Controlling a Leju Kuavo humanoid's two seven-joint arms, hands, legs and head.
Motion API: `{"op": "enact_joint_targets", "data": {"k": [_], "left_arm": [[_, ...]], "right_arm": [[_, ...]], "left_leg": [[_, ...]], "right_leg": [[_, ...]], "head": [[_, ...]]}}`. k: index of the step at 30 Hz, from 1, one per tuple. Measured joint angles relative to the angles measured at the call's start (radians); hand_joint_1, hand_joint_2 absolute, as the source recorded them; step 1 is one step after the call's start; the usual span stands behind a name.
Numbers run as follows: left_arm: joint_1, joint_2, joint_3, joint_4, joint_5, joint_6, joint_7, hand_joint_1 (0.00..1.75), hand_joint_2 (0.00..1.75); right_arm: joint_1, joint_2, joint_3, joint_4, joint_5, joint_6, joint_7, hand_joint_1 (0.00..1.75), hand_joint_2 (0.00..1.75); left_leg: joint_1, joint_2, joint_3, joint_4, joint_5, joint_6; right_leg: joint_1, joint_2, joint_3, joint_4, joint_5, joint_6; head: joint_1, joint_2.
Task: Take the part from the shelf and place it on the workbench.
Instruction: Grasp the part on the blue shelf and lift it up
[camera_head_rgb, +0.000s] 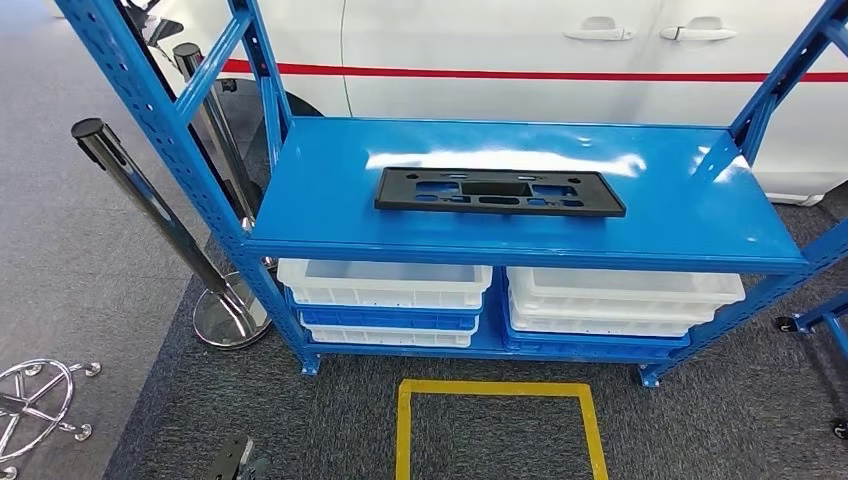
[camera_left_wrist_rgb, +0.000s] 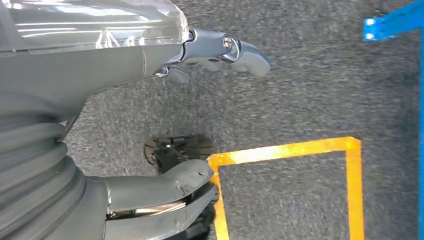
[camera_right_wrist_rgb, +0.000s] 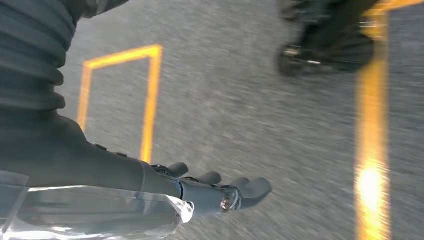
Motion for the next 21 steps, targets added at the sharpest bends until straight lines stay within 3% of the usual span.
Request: {"op": "enact_joint_targets", "data": {"k": [3,5,7,8,9,10,11,13,14,18,20,21], "left_arm": [[0.021,-0.017,0.045,0.011,-0.047,-0.014,-0.023,0.0,1.75],[0.03,-0.03,0.078,0.021,-0.078,-0.023,-0.038,0.0,1.75],[0.038,-0.04,0.108,0.03,-0.1,-0.031,-0.054,0.0,0.87],[0.042,-0.046,0.12,0.034,-0.106,-0.033,-0.061,0.0,0.44],[0.046,-0.053,0.131,0.037,-0.107,-0.032,-0.067,0.0,0.0],[0.049,-0.062,0.141,0.038,-0.107,-0.029,-0.07,0.0,0.0],[0.051,-0.07,0.15,0.039,-0.107,-0.025,-0.071,0.0,0.0],[0.053,-0.084,0.161,0.039,-0.108,-0.018,-0.068,0.0,0.0],[0.053,-0.088,0.164,0.039,-0.11,-0.016,-0.065,0.0,0.0],[0.048,-0.086,0.167,0.04,-0.114,-0.022,-0.069,0.0,0.0],[0.043,-0.08,0.165,0.044,-0.112,-0.026,-0.08,0.0,0.0],[0.04,-0.077,0.163,0.047,-0.11,-0.026,-0.085,0.0,0.0]], "right_arm": [[-0.031,0.001,-0.024,-0.038,0.025,-0.013,-0.012,0.0,1.75],[-0.048,0.003,-0.041,-0.065,0.042,-0.021,-0.02,0.0,1.75],[-0.063,0.005,-0.054,-0.086,0.058,-0.031,-0.027,0.0,1.75],[-0.069,0.005,-0.06,-0.094,0.063,-0.035,-0.029,0.0,1.31],[-0.074,0.005,-0.065,-0.101,0.067,-0.041,-0.03,0.0,0.87],[-0.078,0.005,-0.071,-0.108,0.07,-0.05,-0.029,0.0,0.44],[-0.083,0.005,-0.076,-0.113,0.073,-0.062,-0.029,0.0,0.0],[-0.096,0.004,-0.082,-0.125,0.08,-0.087,-0.033,0.0,0.0],[-0.105,0.004,-0.083,-0.135,0.082,-0.095,-0.041,0.0,0.0],[-0.142,0.004,-0.083,-0.229,0.047,-0.095,-0.095,0.0,0.0],[-0.163,0.003,-0.077,-0.314,0.015,-0.087,-0.101,0.0,0.0],[-0.174,0.001,-0.069,-0.364,-0.002,-0.082,-0.098,0.0,0.44]], "left_leg": [[0.0,0.002,0.001,-0.008,0.008,0.022],[0.002,0.005,0.002,-0.015,0.015,0.036],[0.0,0.008,-0.001,-0.014,0.015,0.04],[-0.001,0.009,-0.001,-0.013,0.015,0.041],[-0.002,0.009,-0.001,-0.013,0.014,0.041],[-0.003,0.009,0.001,-0.013,0.013,0.042],[-0.003,0.007,0.005,-0.012,0.011,0.041],[-0.005,0.004,0.008,-0.009,0.006,0.035],[-0.007,0.004,0.008,-0.008,0.004,0.031],[-0.008,0.007,0.001,0.001,-0.004,0.012],[-0.006,0.007,-0.023,0.058,-0.042,0.001],[-0.004,0.006,-0.05,0.117,-0.075,-0.004]], "right_leg": [[-0.003,0.001,-0.002,0.008,-0.009,0.018],[-0.006,0.001,-0.033,0.076,-0.055,0.025],[-0.007,0.002,-0.096,0.207,-0.12,0.029],[-0.007,0.002,-0.125,0.266,-0.139,0.03],[-0.006,0.002,-0.139,0.292,-0.138,0.03],[-0.006,0.002,-0.134,0.28,-0.116,0.029],[-0.006,0.002,-0.109,0.225,-0.078,0.026],[-0.004,0.002,-0.043,0.08,-0.011,0.018],[-0.001,0.002,-0.023,0.032,0.004,0.014],[0.0,0.007,-0.016,0.005,0.008,-0.001],[-0.005,0.006,-0.016,-0.001,0.013,-0.014],[-0.005,0.005,-0.018,-0.001,0.014,-0.018]], "head": [[0.0,0.0],[0.0,0.0],[0.0,0.0],[0.0,0.0],[0.0,0.0],[0.0,0.0],[0.0,0.0],[0.0,0.0],[0.0,0.0],[0.0,0.0],[-0.001,0.0],[-0.001,0.0]]}}
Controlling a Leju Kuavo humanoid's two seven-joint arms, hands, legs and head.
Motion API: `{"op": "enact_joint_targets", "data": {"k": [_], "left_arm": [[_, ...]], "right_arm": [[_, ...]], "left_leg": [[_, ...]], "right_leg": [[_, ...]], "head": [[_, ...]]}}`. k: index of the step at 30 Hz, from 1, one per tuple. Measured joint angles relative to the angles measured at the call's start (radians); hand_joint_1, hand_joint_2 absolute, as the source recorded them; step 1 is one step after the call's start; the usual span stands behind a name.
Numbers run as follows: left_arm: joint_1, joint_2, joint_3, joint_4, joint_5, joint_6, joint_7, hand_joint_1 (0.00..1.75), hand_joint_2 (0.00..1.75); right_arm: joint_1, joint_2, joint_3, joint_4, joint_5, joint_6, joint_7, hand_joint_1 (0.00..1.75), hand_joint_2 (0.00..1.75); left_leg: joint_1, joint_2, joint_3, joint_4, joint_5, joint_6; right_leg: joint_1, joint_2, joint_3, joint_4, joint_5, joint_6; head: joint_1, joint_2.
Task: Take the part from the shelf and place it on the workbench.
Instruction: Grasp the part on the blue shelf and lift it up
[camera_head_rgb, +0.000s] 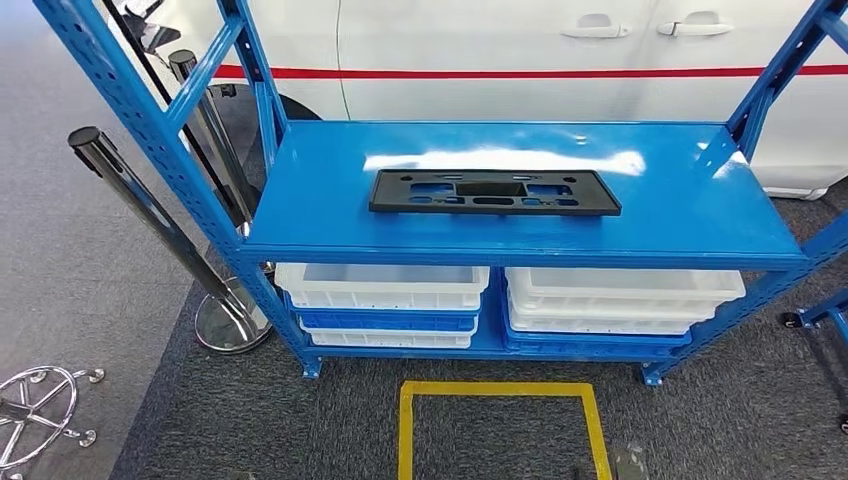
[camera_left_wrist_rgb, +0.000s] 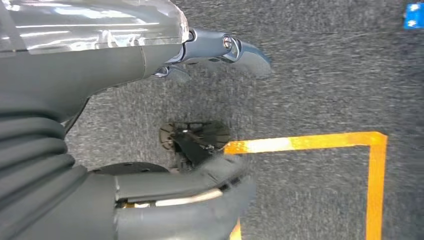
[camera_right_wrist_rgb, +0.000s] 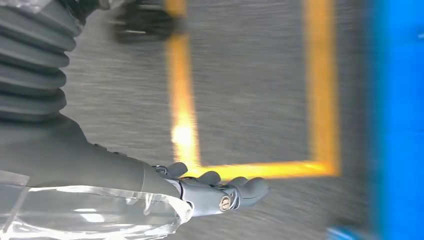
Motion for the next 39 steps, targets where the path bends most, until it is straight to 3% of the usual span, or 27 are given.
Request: {"op": "enact_joint_targets", "data": {"k": [2,3,4,5,7,8,9,13,15,17,18,19,20,21,23,24,27,29,32,33,34,35,37,39], "left_arm": [[-0.005,0.004,-0.005,0.008,0.004,0.006,-0.006,0.0,0.0],[-0.006,0.006,-0.008,0.012,0.007,0.01,-0.007,0.0,0.0],[-0.007,0.007,-0.012,0.015,0.01,0.015,-0.009,0.0,0.0],[-0.007,0.009,-0.016,0.017,0.012,0.019,-0.01,0.0,0.0],[-0.007,0.013,-0.024,0.019,0.016,0.027,-0.011,0.0,0.0],[-0.008,0.015,-0.027,0.019,0.017,0.029,-0.012,0.0,0.0],[-0.009,0.016,-0.03,0.019,0.018,0.031,-0.011,0.0,0.0],[-0.009,0.019,-0.05,0.017,0.016,0.035,-0.009,0.0,0.0],[-0.012,0.02,-0.061,0.014,0.012,0.036,-0.004,0.0,0.0],[-0.019,0.021,-0.075,0.013,0.007,0.038,0.002,0.0,0.0],[-0.022,0.021,-0.083,0.013,0.004,0.038,0.004,0.0,0.0],[-0.024,0.021,-0.089,0.014,0.002,0.038,0.006,0.0,0.0],[-0.027,0.021,-0.095,0.014,0.0,0.038,0.007,0.0,0.0],[-0.028,0.021,-0.101,0.014,-0.002,0.038,0.007,0.0,0.0],[-0.032,0.021,-0.109,0.014,-0.004,0.039,0.008,0.0,0.0],[-0.033,0.022,-0.112,0.014,-0.004,0.039,0.008,0.0,0.0],[-0.036,0.025,-0.122,0.014,-0.003,0.035,0.009,0.0,0.0],[-0.043,0.029,-0.13,0.017,-0.001,0.03,0.007,0.0,0.0],[-0.056,0.035,-0.144,0.027,0.009,0.025,-0.002,0.0,0.0],[-0.057,0.037,-0.147,0.031,0.012,0.023,-0.007,0.0,0.0],[-0.058,0.04,-0.149,0.034,0.016,0.022,-0.013,0.0,0.0],[-0.058,0.043,-0.15,0.038,0.02,0.02,-0.02,0.0,0.0],[-0.058,0.05,-0.151,0.043,0.027,0.017,-0.032,0.0,0.0],[-0.062,0.056,-0.153,0.047,0.031,0.015,-0.039,0.0,0.0]], "right_arm": [[-0.021,-0.008,0.022,-0.09,-0.027,0.007,0.012,0.0,1.31],[-0.029,-0.014,0.033,-0.127,-0.032,0.006,0.016,0.0,1.75],[-0.034,-0.02,0.045,-0.161,-0.029,0.0,0.014,0.0,1.75],[-0.037,-0.026,0.059,-0.194,-0.014,-0.007,0.007,0.0,1.75],[-0.045,-0.039,0.098,-0.263,0.043,-0.022,-0.007,0.0,1.75],[-0.051,-0.047,0.123,-0.297,0.082,-0.027,-0.009,0.0,1.75],[-0.058,-0.056,0.15,-0.332,0.122,-0.031,-0.008,0.0,1.75],[-0.094,-0.09,0.266,-0.47,0.303,-0.06,-0.001,0.0,1.75],[-0.124,-0.105,0.329,-0.529,0.409,-0.07,0.015,0.0,1.75],[-0.156,-0.118,0.395,-0.571,0.511,-0.084,0.037,0.0,1.75],[-0.17,-0.125,0.427,-0.588,0.55,-0.092,0.047,0.0,1.75],[-0.182,-0.13,0.455,-0.602,0.578,-0.098,0.054,0.0,1.75],[-0.191,-0.135,0.476,-0.614,0.593,-0.101,0.059,0.0,1.75],[-0.199,-0.139,0.493,-0.625,0.6,-0.103,0.062,0.0,1.75],[-0.213,-0.145,0.515,-0.64,0.603,-0.105,0.064,0.0,1.75],[-0.217,-0.149,0.525,-0.646,0.606,-0.108,0.064,0.0,1.75],[-0.229,-0.155,0.556,-0.657,0.648,-0.125,0.06,0.0,1.75],[-0.252,-0.157,0.585,-0.66,0.703,-0.137,0.068,0.0,1.75],[-0.287,-0.157,0.63,-0.665,0.767,-0.138,0.094,0.0,1.75],[-0.293,-0.157,0.642,-0.666,0.777,-0.137,0.104,0.0,1.75],[-0.296,-0.157,0.651,-0.668,0.783,-0.136,0.112,0.0,1.75],[-0.298,-0.157,0.658,-0.673,0.786,-0.135,0.119,0.0,1.75],[-0.302,-0.157,0.665,-0.685,0.789,-0.136,0.131,0.0,1.75],[-0.307,-0.158,0.666,-0.692,0.784,-0.137,0.139,0.0,1.75]], "left_leg": [[0.003,0.0,-0.064,0.132,-0.057,-0.007],[0.005,0.0,-0.082,0.168,-0.061,-0.009],[0.005,0.0,-0.083,0.164,-0.044,-0.009],[0.005,0.0,-0.065,0.121,-0.01,-0.007],[0.003,0.0,-0.006,-0.016,0.063,0.003],[0.001,0.001,0.016,-0.069,0.083,0.009],[-0.002,0.001,0.026,-0.097,0.09,0.014],[0.001,0.003,0.03,-0.123,0.1,0.032],[0.005,0.005,0.031,-0.133,0.108,0.041],[0.005,0.006,0.029,-0.133,0.109,0.044],[0.005,0.006,0.029,-0.132,0.109,0.044],[0.005,0.005,0.03,-0.131,0.108,0.044],[0.005,0.004,0.031,-0.13,0.107,0.043],[0.006,0.002,0.032,-0.127,0.105,0.04],[0.003,-0.002,0.029,-0.119,0.099,0.031],[0.001,-0.003,0.026,-0.115,0.098,0.026],[0.001,-0.004,0.019,-0.113,0.096,0.01],[0.004,-0.003,0.004,-0.077,0.07,0.001],[0.007,-0.003,-0.082,0.106,-0.016,-0.01],[0.007,-0.003,-0.11,0.159,-0.03,-0.012],[0.007,-0.003,-0.123,0.179,-0.025,-0.012],[0.007,-0.003,-0.117,0.158,0.0,-0.01],[0.006,-0.003,-0.062,0.027,0.075,-0.002],[0.002,-0.004,-0.014,-0.083,0.114,0.007]], "right_leg": [[0.001,0.0,-0.003,0.001,0.001,-0.004],[0.001,-0.001,-0.003,0.002,0.001,-0.004],[0.002,-0.001,-0.003,0.004,0.0,-0.004],[0.002,-0.001,-0.002,0.006,-0.001,-0.003],[0.004,0.0,-0.002,0.011,-0.005,0.0],[0.005,0.001,-0.004,0.014,-0.005,0.004],[0.005,0.003,-0.007,0.015,-0.005,0.008],[0.004,0.003,-0.016,0.024,-0.012,0.029],[0.002,0.003,-0.052,0.102,-0.061,0.036],[0.0,0.002,-0.114,0.234,-0.119,0.042],[-0.002,0.002,-0.136,0.279,-0.129,0.044],[-0.003,0.001,-0.143,0.288,-0.118,0.046],[-0.005,0.001,-0.13,0.258,-0.089,0.047],[-0.008,0.0,-0.101,0.193,-0.048,0.047],[-0.008,0.0,-0.046,0.069,0.002,0.044],[-0.006,0.0,-0.033,0.034,0.011,0.041],[-0.003,0.002,-0.034,0.02,0.009,0.026],[-0.007,0.001,-0.031,0.014,0.013,0.011],[-0.006,-0.001,-0.029,0.013,0.014,-0.001],[-0.005,-0.002,-0.029,0.013,0.013,-0.002],[-0.004,-0.002,-0.028,0.014,0.012,-0.003],[-0.003,-0.002,-0.027,0.014,0.011,-0.002],[-0.002,-0.001,-0.022,0.015,0.008,0.0],[0.001,-0.001,-0.023,0.016,0.006,0.008]], "head": [[0.0,0.0],[0.0,0.0],[0.0,0.0],[0.0,0.0],[0.0,0.0],[0.0,0.0],[0.0,0.0],[0.001,0.0],[0.001,0.0],[0.001,0.0],[0.001,0.0],[0.001,0.0],[0.001,0.0],[0.001,0.0],[0.001,0.0],[0.001,0.0],[0.0,0.0],[0.0,0.0],[0.0,0.0],[0.0,0.0],[0.0,0.0],[0.0,0.0],[0.0,0.0],[0.0,0.0]]}}
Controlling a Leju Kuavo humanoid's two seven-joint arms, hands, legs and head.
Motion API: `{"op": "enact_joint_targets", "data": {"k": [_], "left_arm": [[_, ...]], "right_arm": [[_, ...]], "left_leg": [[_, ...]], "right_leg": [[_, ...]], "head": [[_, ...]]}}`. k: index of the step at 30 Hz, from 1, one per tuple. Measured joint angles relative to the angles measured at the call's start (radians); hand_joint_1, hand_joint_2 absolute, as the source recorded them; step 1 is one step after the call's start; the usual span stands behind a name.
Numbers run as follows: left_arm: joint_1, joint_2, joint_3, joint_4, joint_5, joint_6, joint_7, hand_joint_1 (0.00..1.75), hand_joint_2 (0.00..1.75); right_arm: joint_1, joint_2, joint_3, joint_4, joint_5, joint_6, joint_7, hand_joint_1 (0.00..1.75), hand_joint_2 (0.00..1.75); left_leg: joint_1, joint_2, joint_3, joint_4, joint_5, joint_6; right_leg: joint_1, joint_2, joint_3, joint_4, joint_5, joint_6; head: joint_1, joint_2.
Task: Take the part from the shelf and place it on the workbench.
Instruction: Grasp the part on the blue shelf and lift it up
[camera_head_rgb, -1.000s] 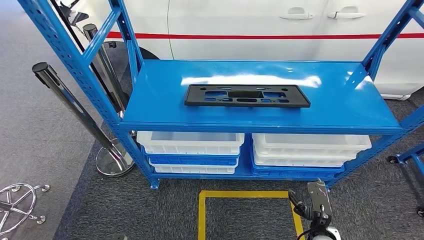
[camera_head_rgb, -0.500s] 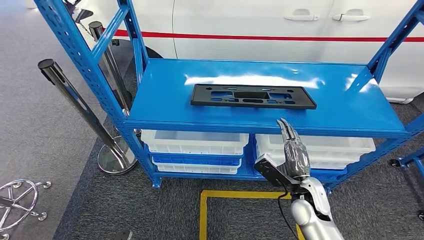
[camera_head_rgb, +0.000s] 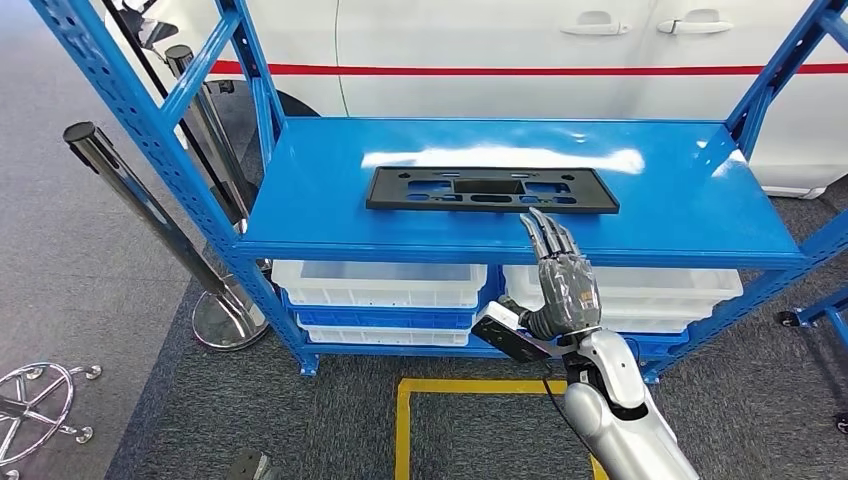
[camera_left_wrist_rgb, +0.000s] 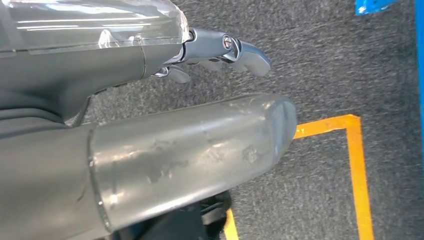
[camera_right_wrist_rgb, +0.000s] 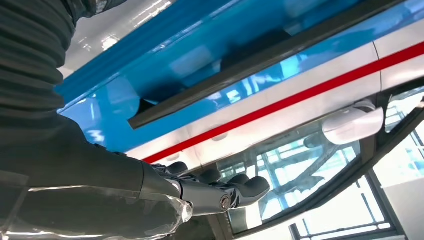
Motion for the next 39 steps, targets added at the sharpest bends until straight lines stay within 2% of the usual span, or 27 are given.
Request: {"op": "enact_joint_targets", "data": {"k": [1,3,5,6,8,9,10,11,12,14,15,17,19,20,22,24,25,26,27,29,30,31,34,36,37,39], "left_arm": [[-0.002,0.002,-0.002,0.002,0.001,-0.001,-0.002,0.0,0.0],[-0.003,0.003,-0.005,0.007,0.002,-0.001,-0.004,0.0,0.0],[-0.003,0.004,-0.009,0.011,0.003,-0.001,-0.005,0.0,0.0],[-0.004,0.005,-0.011,0.013,0.003,-0.001,-0.005,0.0,0.0],[-0.007,0.006,-0.016,0.017,0.003,-0.007,-0.009,0.0,0.0],[-0.009,0.006,-0.019,0.02,0.003,-0.013,-0.013,0.0,0.0],[-0.011,0.007,-0.022,0.023,0.003,-0.019,-0.019,0.0,0.0],[-0.013,0.008,-0.027,0.027,0.003,-0.025,-0.023,0.0,0.0],[-0.017,0.009,-0.033,0.031,0.004,-0.029,-0.026,0.0,0.0],[-0.032,0.013,-0.048,0.043,0.006,-0.033,-0.029,0.0,0.0],[-0.041,0.018,-0.056,0.051,0.009,-0.034,-0.03,0.0,0.0],[-0.058,0.028,-0.069,0.068,0.021,-0.032,-0.034,0.0,0.0],[-0.071,0.037,-0.078,0.081,0.039,-0.03,-0.041,0.0,0.0],[-0.076,0.041,-0.082,0.085,0.048,-0.029,-0.045,0.0,0.0],[-0.085,0.045,-0.089,0.094,0.058,-0.029,-0.05,0.0,0.0],[-0.089,0.047,-0.095,0.104,0.066,-0.03,-0.052,0.0,0.0],[-0.089,0.047,-0.097,0.107,0.071,-0.031,-0.053,0.0,0.0],[-0.089,0.047,-0.098,0.111,0.076,-0.032,-0.054,0.0,0.0],[-0.089,0.047,-0.1,0.113,0.08,-0.033,-0.055,0.0,0.0],[-0.092,0.047,-0.105,0.117,0.087,-0.033,-0.056,0.0,0.0],[-0.094,0.047,-0.109,0.118,0.089,-0.033,-0.056,0.0,0.0],[-0.096,0.047,-0.113,0.119,0.092,-0.033,-0.056,0.0,0.0],[-0.096,0.047,-0.125,0.12,0.104,-0.035,-0.051,0.0,0.0],[-0.096,0.047,-0.136,0.12,0.119,-0.036,-0.044,0.0,0.0],[-0.096,0.048,-0.144,0.12,0.126,-0.036,-0.041,0.0,0.0],[-0.096,0.048,-0.157,0.12,0.138,-0.035,-0.038,0.0,0.0]], "right_arm": [[-0.002,-0.001,0.0,-0.002,-0.003,-0.001,0.002,0.0,1.75],[-0.004,-0.003,0.0,-0.006,-0.008,-0.001,0.004,0.0,1.75],[-0.006,-0.007,0.0,-0.011,-0.009,-0.001,0.004,0.0,1.75],[-0.008,-0.01,0.0,-0.012,-0.009,-0.001,0.004,0.0,1.75],[-0.007,-0.015,0.0,-0.014,-0.009,-0.004,0.007,0.0,1.75],[-0.005,-0.018,0.0,-0.013,-0.009,-0.009,0.01,0.0,1.75],[-0.002,-0.023,0.0,-0.011,-0.009,-0.015,0.014,0.0,1.75],[0.0,-0.029,0.0,-0.009,-0.008,-0.023,0.017,0.0,1.75],[0.001,-0.035,-0.001,-0.005,-0.006,-0.031,0.02,0.0,1.75],[-0.004,-0.043,-0.004,0.011,0.005,-0.044,0.024,0.0,1.75],[-0.008,-0.046,-0.005,0.023,0.015,-0.049,0.027,0.0,1.75],[-0.017,-0.049,-0.006,0.055,0.04,-0.053,0.033,0.0,1.75],[-0.027,-0.05,-0.006,0.084,0.058,-0.05,0.038,0.0,1.75],[-0.033,-0.051,-0.006,0.096,0.063,-0.049,0.039,0.0,1.75],[-0.043,-0.051,-0.006,0.114,0.068,-0.045,0.04,0.0,1.75],[-0.048,-0.05,-0.006,0.129,0.068,-0.035,0.037,0.0,1.75],[-0.048,-0.049,-0.006,0.135,0.07,-0.027,0.035,0.0,1.75],[-0.048,-0.048,-0.004,0.139,0.073,-0.019,0.033,0.0,1.75],[-0.048,-0.046,-0.001,0.143,0.079,-0.013,0.031,0.0,1.75],[-0.048,-0.041,0.007,0.149,0.093,-0.006,0.034,0.0,1.75],[-0.048,-0.039,0.012,0.153,0.098,-0.005,0.037,0.0,1.75],[-0.048,-0.037,0.015,0.159,0.101,-0.005,0.041,0.0,1.75],[-0.049,-0.033,0.02,0.173,0.099,-0.013,0.045,0.0,1.75],[-0.052,-0.031,0.021,0.18,0.093,-0.019,0.046,0.0,1.75],[-0.054,-0.031,0.021,0.182,0.089,-0.021,0.046,0.0,1.75],[-0.056,-0.031,0.021,0.187,0.084,-0.023,0.047,0.0,1.75]], "left_leg": [[-0.003,0.0,0.008,-0.021,0.001,0.003],[-0.003,-0.001,0.009,-0.028,0.003,0.01],[0.002,0.0,0.014,-0.038,0.009,0.02],[0.004,0.0,0.015,-0.042,0.012,0.026],[0.003,0.001,0.015,-0.043,0.012,0.032],[0.003,0.001,0.015,-0.043,0.012,0.034],[0.003,0.001,0.015,-0.042,0.011,0.034],[0.003,0.0,0.015,-0.04,0.01,0.034],[0.003,-0.001,0.015,-0.038,0.009,0.033],[0.001,-0.002,0.014,-0.03,0.003,0.027],[-0.001,-0.003,0.012,-0.026,0.001,0.022],[-0.004,-0.002,0.009,-0.024,0.0,0.013],[-0.003,-0.002,0.009,-0.022,-0.003,0.003],[-0.002,-0.002,0.003,-0.008,-0.014,-0.003],[0.002,-0.001,-0.035,0.077,-0.065,-0.012],[0.004,-0.001,-0.096,0.205,-0.12,-0.019],[0.004,-0.001,-0.116,0.245,-0.128,-0.02],[0.004,-0.001,-0.119,0.248,-0.116,-0.02],[0.004,-0.001,-0.103,0.211,-0.087,-0.018],[0.001,-0.002,-0.037,0.072,-0.021,-0.008],[-0.001,-0.002,-0.011,0.016,-0.002,-0.003],[-0.003,-0.002,0.003,-0.016,0.005,0.002],[-0.004,-0.002,0.008,-0.033,0.008,0.014],[0.002,-0.001,0.013,-0.045,0.016,0.026],[0.004,0.0,0.016,-0.05,0.018,0.03],[0.003,0.0,0.015,-0.05,0.019,0.034]], "right_leg": [[0.001,0.0,-0.002,0.0,0.0,0.005],[0.001,0.0,-0.003,-0.003,0.001,0.016],[0.001,0.0,-0.01,0.018,-0.016,0.026],[0.0,0.0,-0.026,0.055,-0.04,0.03],[-0.002,0.0,-0.083,0.176,-0.101,0.037],[-0.002,0.0,-0.111,0.232,-0.12,0.039],[-0.003,0.0,-0.127,0.261,-0.122,0.041],[-0.003,0.0,-0.126,0.253,-0.103,0.041],[-0.004,-0.001,-0.106,0.207,-0.07,0.04],[-0.002,-0.001,-0.049,0.077,-0.008,0.035],[-0.001,-0.001,-0.029,0.032,0.007,0.03],[0.005,0.001,-0.021,0.007,0.009,0.022],[0.002,0.002,-0.02,0.002,0.013,0.009],[0.0,0.001,-0.019,-0.002,0.016,0.002],[-0.002,-0.001,-0.016,-0.006,0.019,-0.009],[-0.001,-0.002,-0.017,-0.005,0.018,-0.013],[0.0,-0.003,-0.017,-0.004,0.017,-0.014],[0.001,-0.003,-0.017,-0.002,0.016,-0.014],[0.001,-0.002,-0.016,-0.001,0.014,-0.014],[0.002,0.0,-0.013,0.0,0.012,-0.01],[0.004,0.0,-0.013,0.001,0.011,-0.007],[0.005,0.0,-0.014,0.001,0.01,-0.002],[0.003,0.0,-0.015,-0.002,0.011,0.014],[0.003,0.0,-0.027,0.029,-0.013,0.023],[0.002,0.0,-0.047,0.073,-0.039,0.026],[0.0,0.0,-0.11,0.203,-0.102,0.03]], "head": [[0.0,0.0],[0.0,0.0],[0.0,0.0],[0.0,0.0],[0.001,0.0],[0.001,0.0],[0.001,0.0],[0.001,0.0],[0.001,0.0],[0.001,0.0],[0.0,0.0],[0.0,0.0],[0.0,0.0],[0.0,0.0],[0.0,0.0],[0.0,0.0],[0.0,0.0],[0.0,0.0],[-0.001,0.0],[0.0,0.0],[0.0,0.0],[0.0,0.0],[0.0,0.0],[0.0,0.0],[0.0,0.0],[0.0,0.0]]}}
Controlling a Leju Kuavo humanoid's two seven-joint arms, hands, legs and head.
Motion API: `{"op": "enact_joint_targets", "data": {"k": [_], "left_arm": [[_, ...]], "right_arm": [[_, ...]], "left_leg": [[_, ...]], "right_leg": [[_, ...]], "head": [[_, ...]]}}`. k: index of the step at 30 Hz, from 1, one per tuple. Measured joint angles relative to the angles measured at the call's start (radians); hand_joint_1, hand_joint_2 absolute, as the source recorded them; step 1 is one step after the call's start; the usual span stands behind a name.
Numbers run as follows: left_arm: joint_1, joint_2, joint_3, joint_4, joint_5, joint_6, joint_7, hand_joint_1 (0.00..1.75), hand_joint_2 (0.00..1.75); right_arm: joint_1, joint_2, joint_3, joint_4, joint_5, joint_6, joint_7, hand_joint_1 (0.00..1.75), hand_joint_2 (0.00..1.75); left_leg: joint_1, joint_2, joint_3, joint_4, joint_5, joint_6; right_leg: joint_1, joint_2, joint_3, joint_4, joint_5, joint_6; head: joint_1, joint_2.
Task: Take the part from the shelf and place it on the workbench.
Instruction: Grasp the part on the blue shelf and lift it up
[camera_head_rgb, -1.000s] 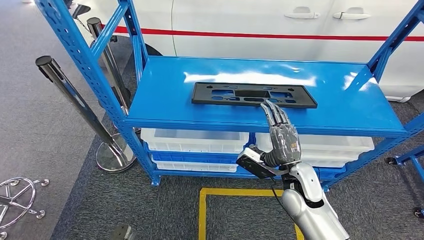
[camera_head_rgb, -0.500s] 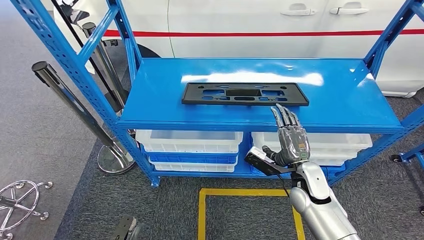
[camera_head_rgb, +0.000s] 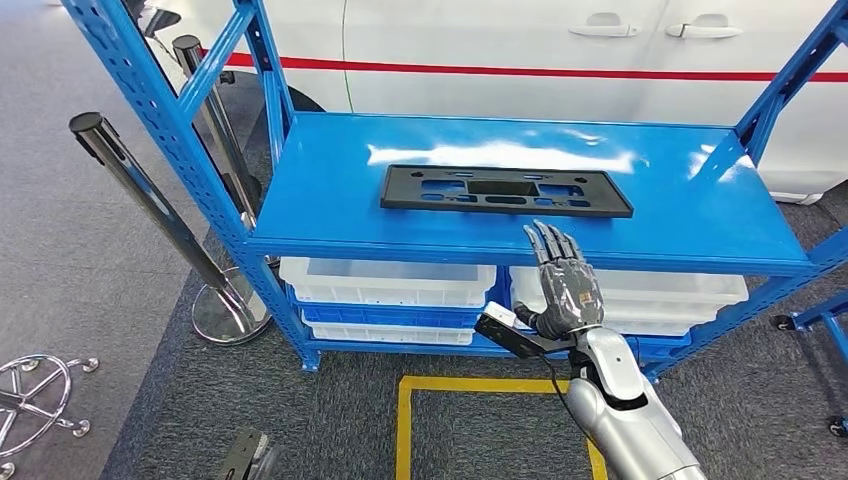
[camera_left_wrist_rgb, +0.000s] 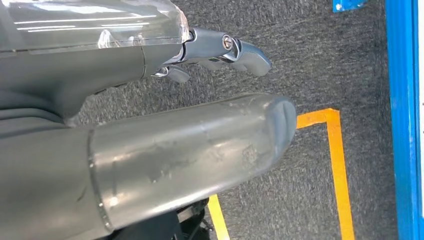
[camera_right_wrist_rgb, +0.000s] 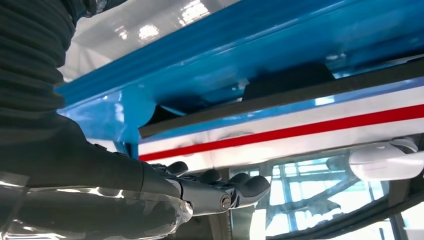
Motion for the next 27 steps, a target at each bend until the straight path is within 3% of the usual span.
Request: {"op": "enact_joint_targets", "data": {"k": [1,2,3,5,6,8,11,12,13,15,17,18,19,21,22,23,27], "left_arm": [[0.001,0.0,-0.007,0.0,0.004,0.0,0.001,0.0,0.0],[0.002,0.0,-0.014,0.0,0.007,0.0,0.002,0.0,0.0],[0.003,0.0,-0.02,0.0,0.008,0.001,0.003,0.0,0.0],[0.004,0.0,-0.031,0.0,0.009,0.001,0.003,0.0,0.0],[0.003,0.0,-0.035,0.0,0.01,0.001,0.003,0.0,0.0],[0.002,0.0,-0.039,0.0,0.011,0.002,0.003,0.0,0.0],[0.002,0.001,-0.045,0.0,0.013,0.002,0.003,0.0,0.0],[0.002,0.001,-0.047,0.0,0.013,0.002,0.003,0.0,0.0],[0.002,0.001,-0.05,0.0,0.013,0.002,0.003,0.0,0.0],[0.003,0.001,-0.056,0.0,0.013,0.002,0.003,0.0,0.0],[0.007,0.001,-0.061,0.0,0.013,0.002,0.003,0.0,0.0],[0.008,0.001,-0.062,0.0,0.013,0.002,0.003,0.0,0.0],[0.008,0.001,-0.063,0.0,0.013,0.002,0.003,0.0,0.0],[0.008,0.002,-0.065,0.0,0.014,0.002,0.003,0.0,0.0],[0.007,0.003,-0.066,0.0,0.015,0.002,0.003,0.0,0.0],[0.007,0.004,-0.068,0.0,0.016,0.001,0.003,0.0,0.0],[0.008,0.004,-0.076,0.0,0.017,0.0,0.004,0.0,0.0]], "right_arm": [[0.0,0.0,0.0,0.002,-0.001,0.0,0.0,0.0,1.75],[0.0,0.0,0.0,0.004,-0.002,0.0,0.0,0.0,1.75],[0.0,0.0,0.0,0.006,-0.002,0.0,0.0,0.0,1.75],[-0.004,0.0,0.0,0.007,-0.002,0.0,0.0,0.0,1.75],[-0.007,0.0,0.0,0.007,-0.002,0.0,0.0,0.0,1.75],[-0.011,0.0,0.0,0.007,-0.002,0.0,0.0,0.0,1.75],[-0.013,0.0,0.0,0.007,-0.002,0.0,0.0,0.0,1.75],[-0.014,0.0,0.0,0.007,-0.002,0.0,0.0,0.0,1.75],[-0.014,0.0,0.0,0.006,-0.002,0.0,0.0,0.0,1.75],[-0.013,0.0,0.0,0.006,-0.002,0.0,0.0,0.0,1.75],[-0.009,0.0,0.0,0.007,-0.002,0.0,0.001,0.0,1.75],[-0.007,0.0,0.0,0.007,-0.002,0.0,0.001,0.0,1.75],[-0.006,0.0,0.0,0.007,-0.002,0.0,0.001,0.0,1.75],[-0.006,0.0,0.0,0.006,-0.002,0.0,0.002,0.0,1.75],[-0.006,0.0,0.0,0.006,-0.002,0.0,0.003,0.0,1.75],[-0.006,0.0,0.0,0.006,-0.002,0.0,0.003,0.0,1.75],[-0.004,0.0,0.0,0.005,-0.002,0.0,0.005,0.0,1.75]], "left_leg": [[0.0,0.0,0.0,0.001,0.0,0.0],[0.0,0.0,0.0,0.002,-0.001,-0.001],[0.0,0.0,0.0,0.004,-0.003,-0.002],[0.001,-0.001,0.001,0.011,-0.009,-0.008],[-0.001,-0.001,-0.001,0.017,-0.013,-0.012],[-0.004,-0.002,-0.006,0.025,-0.017,-0.022],[-0.001,-0.002,-0.007,0.028,-0.022,-0.037],[0.0,-0.001,-0.015,0.046,-0.035,-0.042],[0.001,-0.001,-0.031,0.083,-0.059,-0.046],[0.002,-0.001,-0.09,0.211,-0.124,-0.054],[0.003,-0.001,-0.138,0.308,-0.152,-0.055],[0.002,-0.001,-0.138,0.305,-0.137,-0.053],[0.001,-0.001,-0.119,0.263,-0.105,-0.048],[-0.003,-0.001,-0.053,0.123,-0.038,-0.032],[-0.006,-0.001,-0.027,0.069,-0.02,-0.025],[-0.009,-0.001,-0.013,0.039,-0.015,-0.021],[-0.008,0.001,-0.002,0.01,-0.008,-0.008]], "right_leg": [[-0.001,0.0,-0.027,0.053,-0.016,0.003],[-0.003,0.0,-0.038,0.072,-0.012,0.004],[-0.004,-0.001,-0.029,0.051,0.012,0.005],[-0.007,-0.001,0.031,-0.076,0.082,0.005],[-0.006,-0.001,0.06,-0.136,0.104,0.003],[-0.003,0.0,0.083,-0.191,0.113,-0.005],[0.001,0.001,0.083,-0.195,0.115,-0.024],[0.0,0.001,0.084,-0.198,0.117,-0.031],[-0.002,0.0,0.086,-0.2,0.118,-0.037],[-0.001,-0.001,0.087,-0.201,0.117,-0.044],[0.002,-0.001,0.087,-0.2,0.116,-0.046],[0.004,0.0,0.088,-0.199,0.116,-0.047],[0.005,0.0,0.09,-0.199,0.115,-0.047],[0.009,0.002,0.094,-0.198,0.112,-0.045],[0.011,0.002,0.094,-0.198,0.111,-0.042],[0.011,0.002,0.094,-0.198,0.11,-0.038],[0.008,0.001,0.089,-0.189,0.1,-0.016]], "head": [[0.0,0.0],[0.0,0.0],[0.0,0.0],[0.0,0.0],[0.0,0.0],[0.0,0.0],[-0.001,0.0],[-0.001,0.0],[-0.001,0.0],[-0.001,0.0],[-0.001,0.0],[-0.001,0.0],[-0.001,0.0],[-0.001,0.0],[-0.001,0.0],[-0.001,0.0],[-0.001,0.0]]}}
